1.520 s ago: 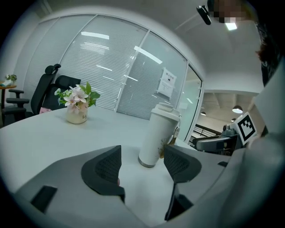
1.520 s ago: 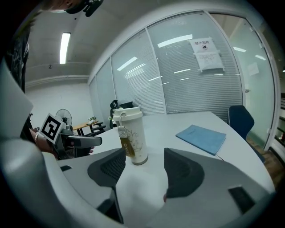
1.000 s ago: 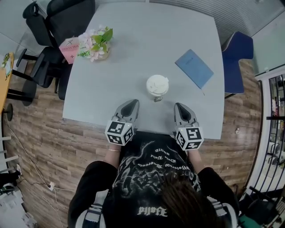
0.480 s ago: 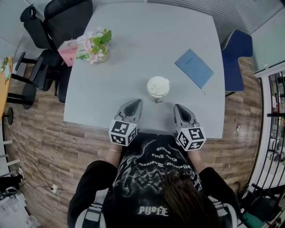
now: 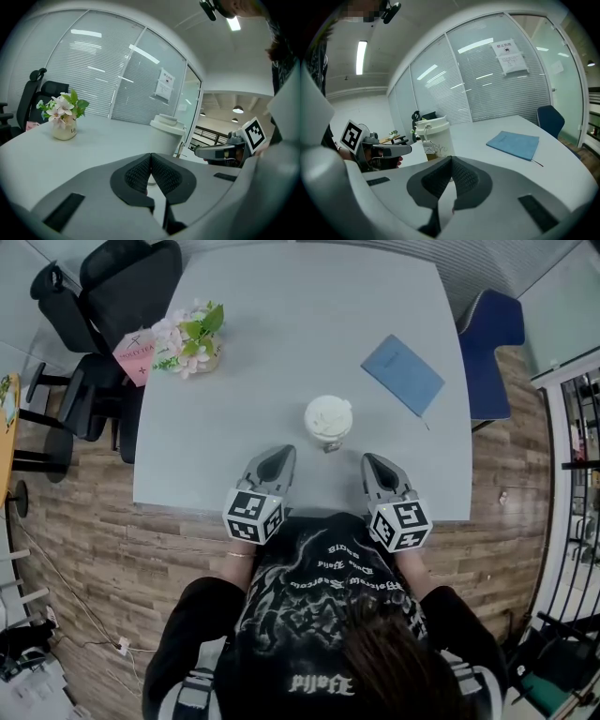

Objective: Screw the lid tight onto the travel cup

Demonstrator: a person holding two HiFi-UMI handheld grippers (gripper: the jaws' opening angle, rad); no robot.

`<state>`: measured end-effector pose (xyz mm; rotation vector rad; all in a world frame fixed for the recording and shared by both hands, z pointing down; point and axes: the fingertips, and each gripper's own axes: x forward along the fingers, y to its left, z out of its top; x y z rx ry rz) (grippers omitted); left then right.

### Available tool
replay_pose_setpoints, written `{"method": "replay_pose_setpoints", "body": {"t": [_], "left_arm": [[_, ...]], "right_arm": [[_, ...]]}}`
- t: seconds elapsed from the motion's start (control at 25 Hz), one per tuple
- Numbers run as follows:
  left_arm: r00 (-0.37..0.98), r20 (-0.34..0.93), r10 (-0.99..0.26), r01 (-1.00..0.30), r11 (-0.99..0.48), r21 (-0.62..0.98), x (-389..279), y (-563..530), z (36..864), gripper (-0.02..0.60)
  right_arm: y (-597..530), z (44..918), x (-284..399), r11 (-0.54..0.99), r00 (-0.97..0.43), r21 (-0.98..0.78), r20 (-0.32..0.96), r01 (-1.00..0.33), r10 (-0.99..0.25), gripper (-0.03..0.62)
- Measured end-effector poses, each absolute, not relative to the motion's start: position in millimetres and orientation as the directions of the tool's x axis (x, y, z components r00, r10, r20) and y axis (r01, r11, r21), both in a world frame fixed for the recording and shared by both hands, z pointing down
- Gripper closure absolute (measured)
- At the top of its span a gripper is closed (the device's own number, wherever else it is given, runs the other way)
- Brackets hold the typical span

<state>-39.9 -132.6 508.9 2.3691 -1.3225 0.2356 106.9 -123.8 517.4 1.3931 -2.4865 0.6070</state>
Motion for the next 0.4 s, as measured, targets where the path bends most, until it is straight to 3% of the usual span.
{"method": "replay_pose_setpoints", "body": {"t": [0.4], "left_arm": [[0.561,0.355,-0.748,-0.828,-0.500,0.256,-35.1,-131.5,512.4,0.561]], "right_arm": [[-129.0,519.6,103.2,0.469,-0.531,-0.249,0.400,-0.847,-0.747,0.589]]}}
